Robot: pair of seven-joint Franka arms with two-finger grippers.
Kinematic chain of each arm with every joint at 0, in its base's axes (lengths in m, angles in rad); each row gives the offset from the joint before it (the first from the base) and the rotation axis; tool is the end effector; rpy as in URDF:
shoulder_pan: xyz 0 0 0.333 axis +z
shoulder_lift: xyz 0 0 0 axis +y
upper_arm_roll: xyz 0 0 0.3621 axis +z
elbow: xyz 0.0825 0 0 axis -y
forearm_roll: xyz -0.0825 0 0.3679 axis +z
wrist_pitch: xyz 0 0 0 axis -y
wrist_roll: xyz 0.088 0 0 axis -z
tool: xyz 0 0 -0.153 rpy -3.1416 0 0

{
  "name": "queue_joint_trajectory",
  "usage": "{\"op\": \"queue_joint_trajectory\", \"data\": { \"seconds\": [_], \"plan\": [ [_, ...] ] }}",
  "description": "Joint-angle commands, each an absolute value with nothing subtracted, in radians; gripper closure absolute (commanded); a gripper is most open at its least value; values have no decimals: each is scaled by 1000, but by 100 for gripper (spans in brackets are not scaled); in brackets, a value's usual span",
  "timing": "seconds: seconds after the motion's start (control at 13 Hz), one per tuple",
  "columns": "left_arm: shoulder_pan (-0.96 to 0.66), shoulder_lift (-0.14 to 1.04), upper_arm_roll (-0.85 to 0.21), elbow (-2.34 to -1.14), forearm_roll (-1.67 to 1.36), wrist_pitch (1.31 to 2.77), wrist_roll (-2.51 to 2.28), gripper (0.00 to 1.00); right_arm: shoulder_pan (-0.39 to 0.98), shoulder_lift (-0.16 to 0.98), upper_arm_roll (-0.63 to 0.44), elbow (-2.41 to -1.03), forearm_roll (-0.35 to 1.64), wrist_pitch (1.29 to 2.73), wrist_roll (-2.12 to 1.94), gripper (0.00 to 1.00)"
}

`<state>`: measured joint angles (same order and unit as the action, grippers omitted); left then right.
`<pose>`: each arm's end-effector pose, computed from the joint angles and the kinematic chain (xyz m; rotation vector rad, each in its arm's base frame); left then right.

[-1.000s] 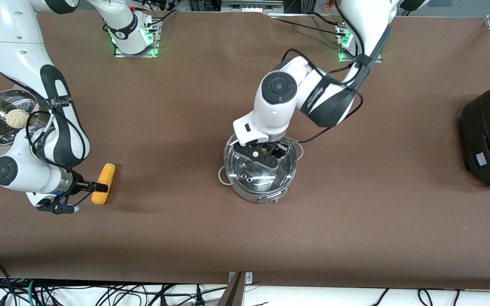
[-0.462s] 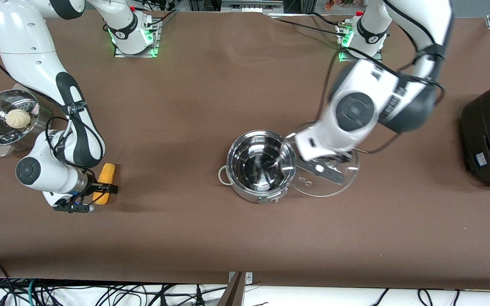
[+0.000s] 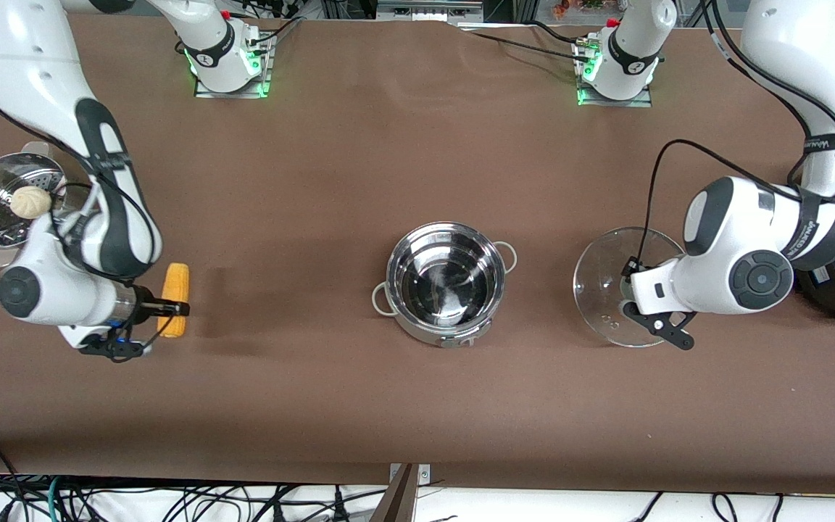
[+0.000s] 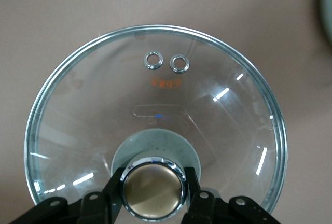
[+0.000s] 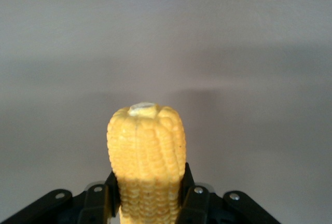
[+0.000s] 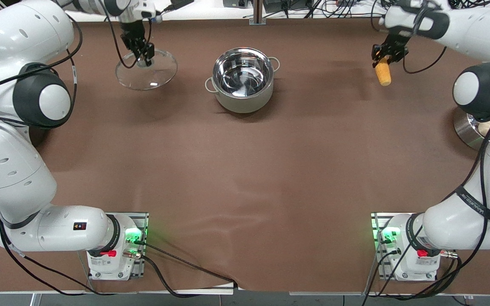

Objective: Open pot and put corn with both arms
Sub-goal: 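Set the lid down beside the pot while the right gripper carries the corn over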

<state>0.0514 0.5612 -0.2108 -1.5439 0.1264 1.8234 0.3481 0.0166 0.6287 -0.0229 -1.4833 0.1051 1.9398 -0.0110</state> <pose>0.6603 -0.0709 0.3137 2.9791 -0.8234 -0.4153 0.6983 0.0098 0.2932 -3.0478 0.0586 0.2615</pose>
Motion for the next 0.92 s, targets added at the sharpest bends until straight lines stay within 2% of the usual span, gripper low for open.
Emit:
{"op": "queue_joint_trajectory", "data": {
  "seconds": [0.0, 0.15, 0.31, 0.38, 0.46, 0.54, 0.69, 0.85],
  "plan": [
    [77, 453, -232, -1832, 144, 2026, 398, 96, 14, 491, 49, -1380, 104, 1674, 65, 100],
    [87, 468, -230, -1909, 144, 2142, 439, 97, 15, 482, 163, -1258, 103, 1553, 252, 100],
    [89, 468, -230, -1933, 143, 2169, 442, 95, 23, 488, 299, -1187, 97, 1551, 442, 100],
    [89, 468, -230, -1933, 143, 2168, 442, 84, 55, 497, 346, -1183, 92, 1574, 547, 100],
    [89, 466, -230, -1931, 143, 2166, 442, 38, 108, 506, 354, -1183, 91, 1638, 621, 100],
    [90, 465, -230, -1927, 143, 2163, 443, 0, 170, 521, 353, -1183, 86, 1696, 677, 100],
    [94, 437, -232, -1913, 143, 2116, 439, 0, 269, 577, 351, -1183, 51, 1820, 789, 100],
    [83, 353, -232, -1902, 129, 2062, 402, 0, 360, 645, 351, -1181, 6, 1944, 909, 100]
  ]
}}
